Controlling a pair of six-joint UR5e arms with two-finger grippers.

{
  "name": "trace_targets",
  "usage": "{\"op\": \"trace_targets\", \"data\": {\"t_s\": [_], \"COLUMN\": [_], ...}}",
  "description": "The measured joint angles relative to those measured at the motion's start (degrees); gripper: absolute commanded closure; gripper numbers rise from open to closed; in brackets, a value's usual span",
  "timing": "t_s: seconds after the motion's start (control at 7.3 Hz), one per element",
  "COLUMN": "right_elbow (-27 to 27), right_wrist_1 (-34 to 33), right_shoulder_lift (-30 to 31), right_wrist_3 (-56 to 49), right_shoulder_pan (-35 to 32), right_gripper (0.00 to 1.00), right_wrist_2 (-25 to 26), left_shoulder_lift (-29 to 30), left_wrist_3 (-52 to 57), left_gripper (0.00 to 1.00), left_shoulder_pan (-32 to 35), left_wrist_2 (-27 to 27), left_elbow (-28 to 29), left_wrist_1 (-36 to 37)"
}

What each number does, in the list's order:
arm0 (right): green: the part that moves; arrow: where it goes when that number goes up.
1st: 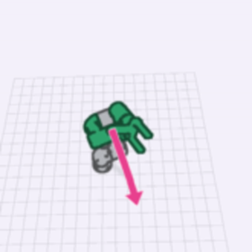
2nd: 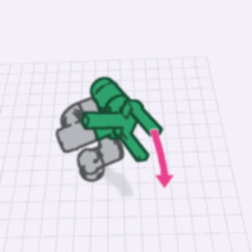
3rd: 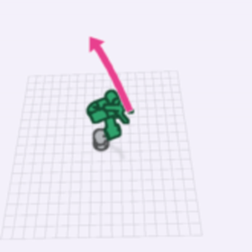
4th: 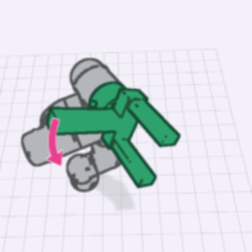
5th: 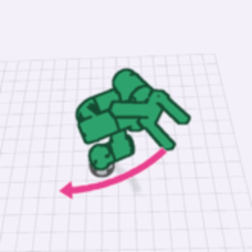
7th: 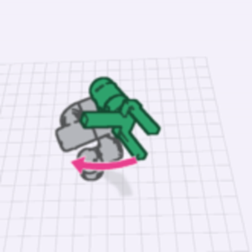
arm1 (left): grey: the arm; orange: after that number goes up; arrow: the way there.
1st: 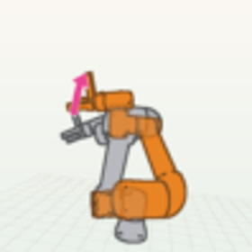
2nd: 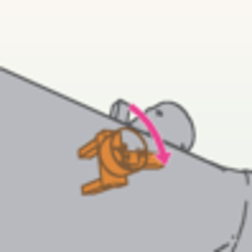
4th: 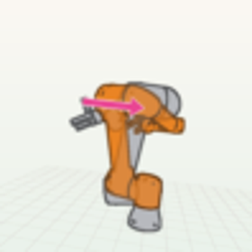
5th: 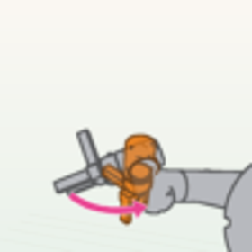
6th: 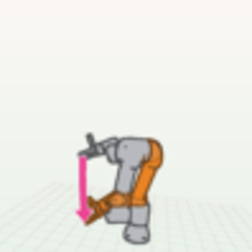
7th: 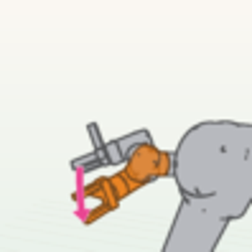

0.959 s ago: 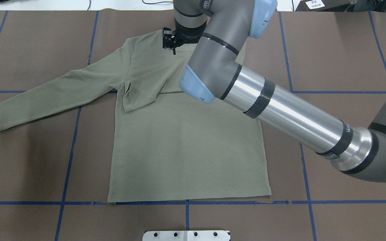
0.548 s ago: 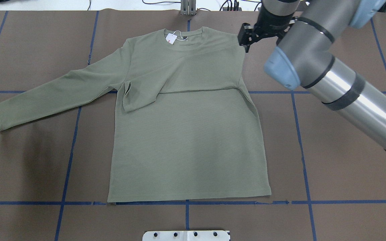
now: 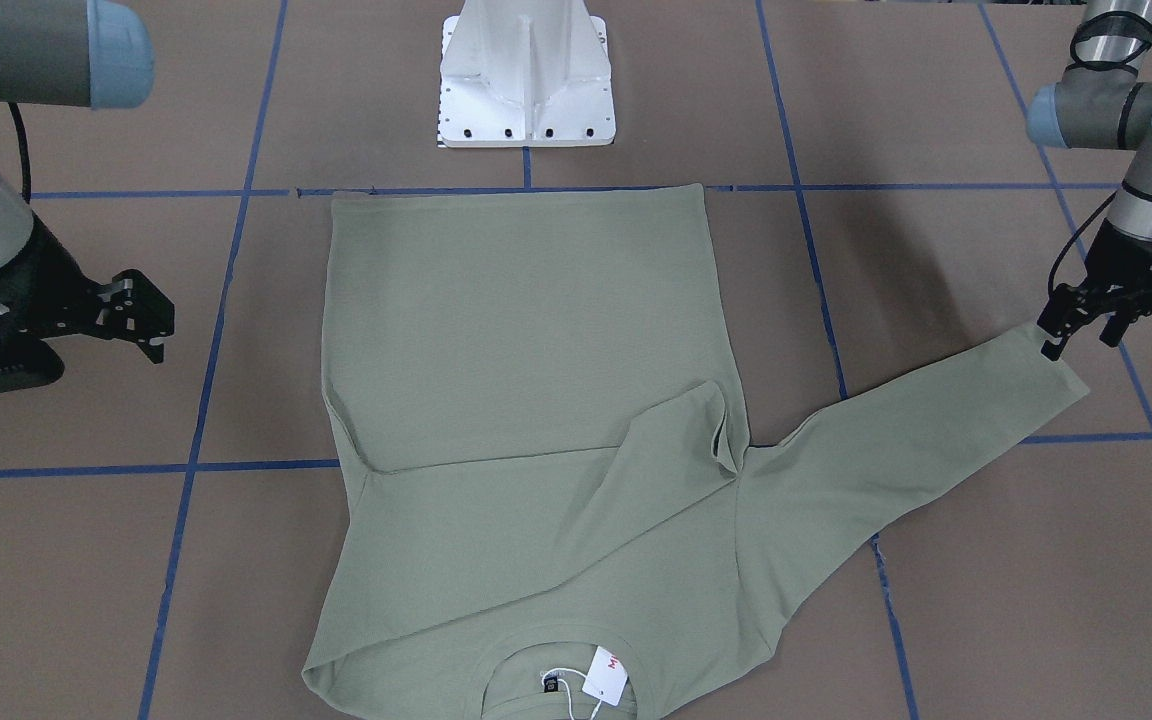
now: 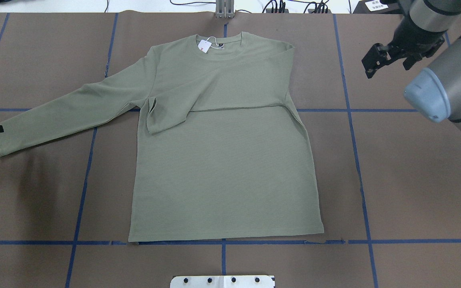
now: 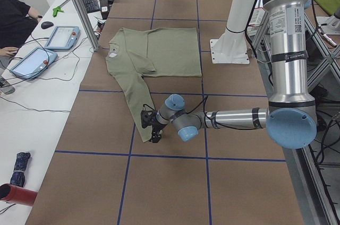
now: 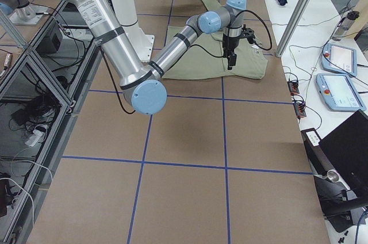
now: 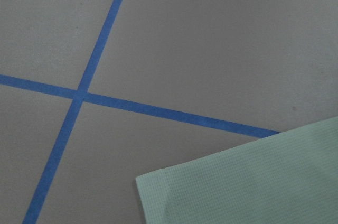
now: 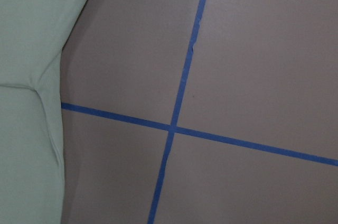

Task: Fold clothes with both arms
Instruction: 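Release the sleeve and withdraw the right gripper outward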

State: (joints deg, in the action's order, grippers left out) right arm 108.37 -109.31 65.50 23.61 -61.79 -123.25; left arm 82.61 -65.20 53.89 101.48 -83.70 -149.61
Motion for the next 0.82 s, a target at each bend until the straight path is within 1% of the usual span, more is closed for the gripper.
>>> {"op": "trace_targets", "data": {"t_s": [0.14,0.55,0.82], "right_elbow": [1.2,1.8,1.8], "right_wrist_1": [0.5,0.9,0.9], "right_shoulder_lift": [2.1,3.4,3.4], "right_wrist_3": [-1.4,-2.2,-2.2], "right_shoulder_pan": [-0.2,-0.3,-0.3], "right_gripper": [0.00,0.00,0.00], "right_wrist_2": [-0.1,0.0,0.0], "left_shoulder_lift": [0.4,0.7,0.7], "left_wrist_3": [-0.1,-0.2,-0.4], "left_gripper": [0.01,0.01,0.16], "left_shoulder_pan": [-0.2,-1.2,-1.8], "left_wrist_2": [-0.3,-0.4,-0.4], "left_elbow": [1.1,1.7,1.7], "left_wrist_1": [0.0,-0.1,-0.1]}}
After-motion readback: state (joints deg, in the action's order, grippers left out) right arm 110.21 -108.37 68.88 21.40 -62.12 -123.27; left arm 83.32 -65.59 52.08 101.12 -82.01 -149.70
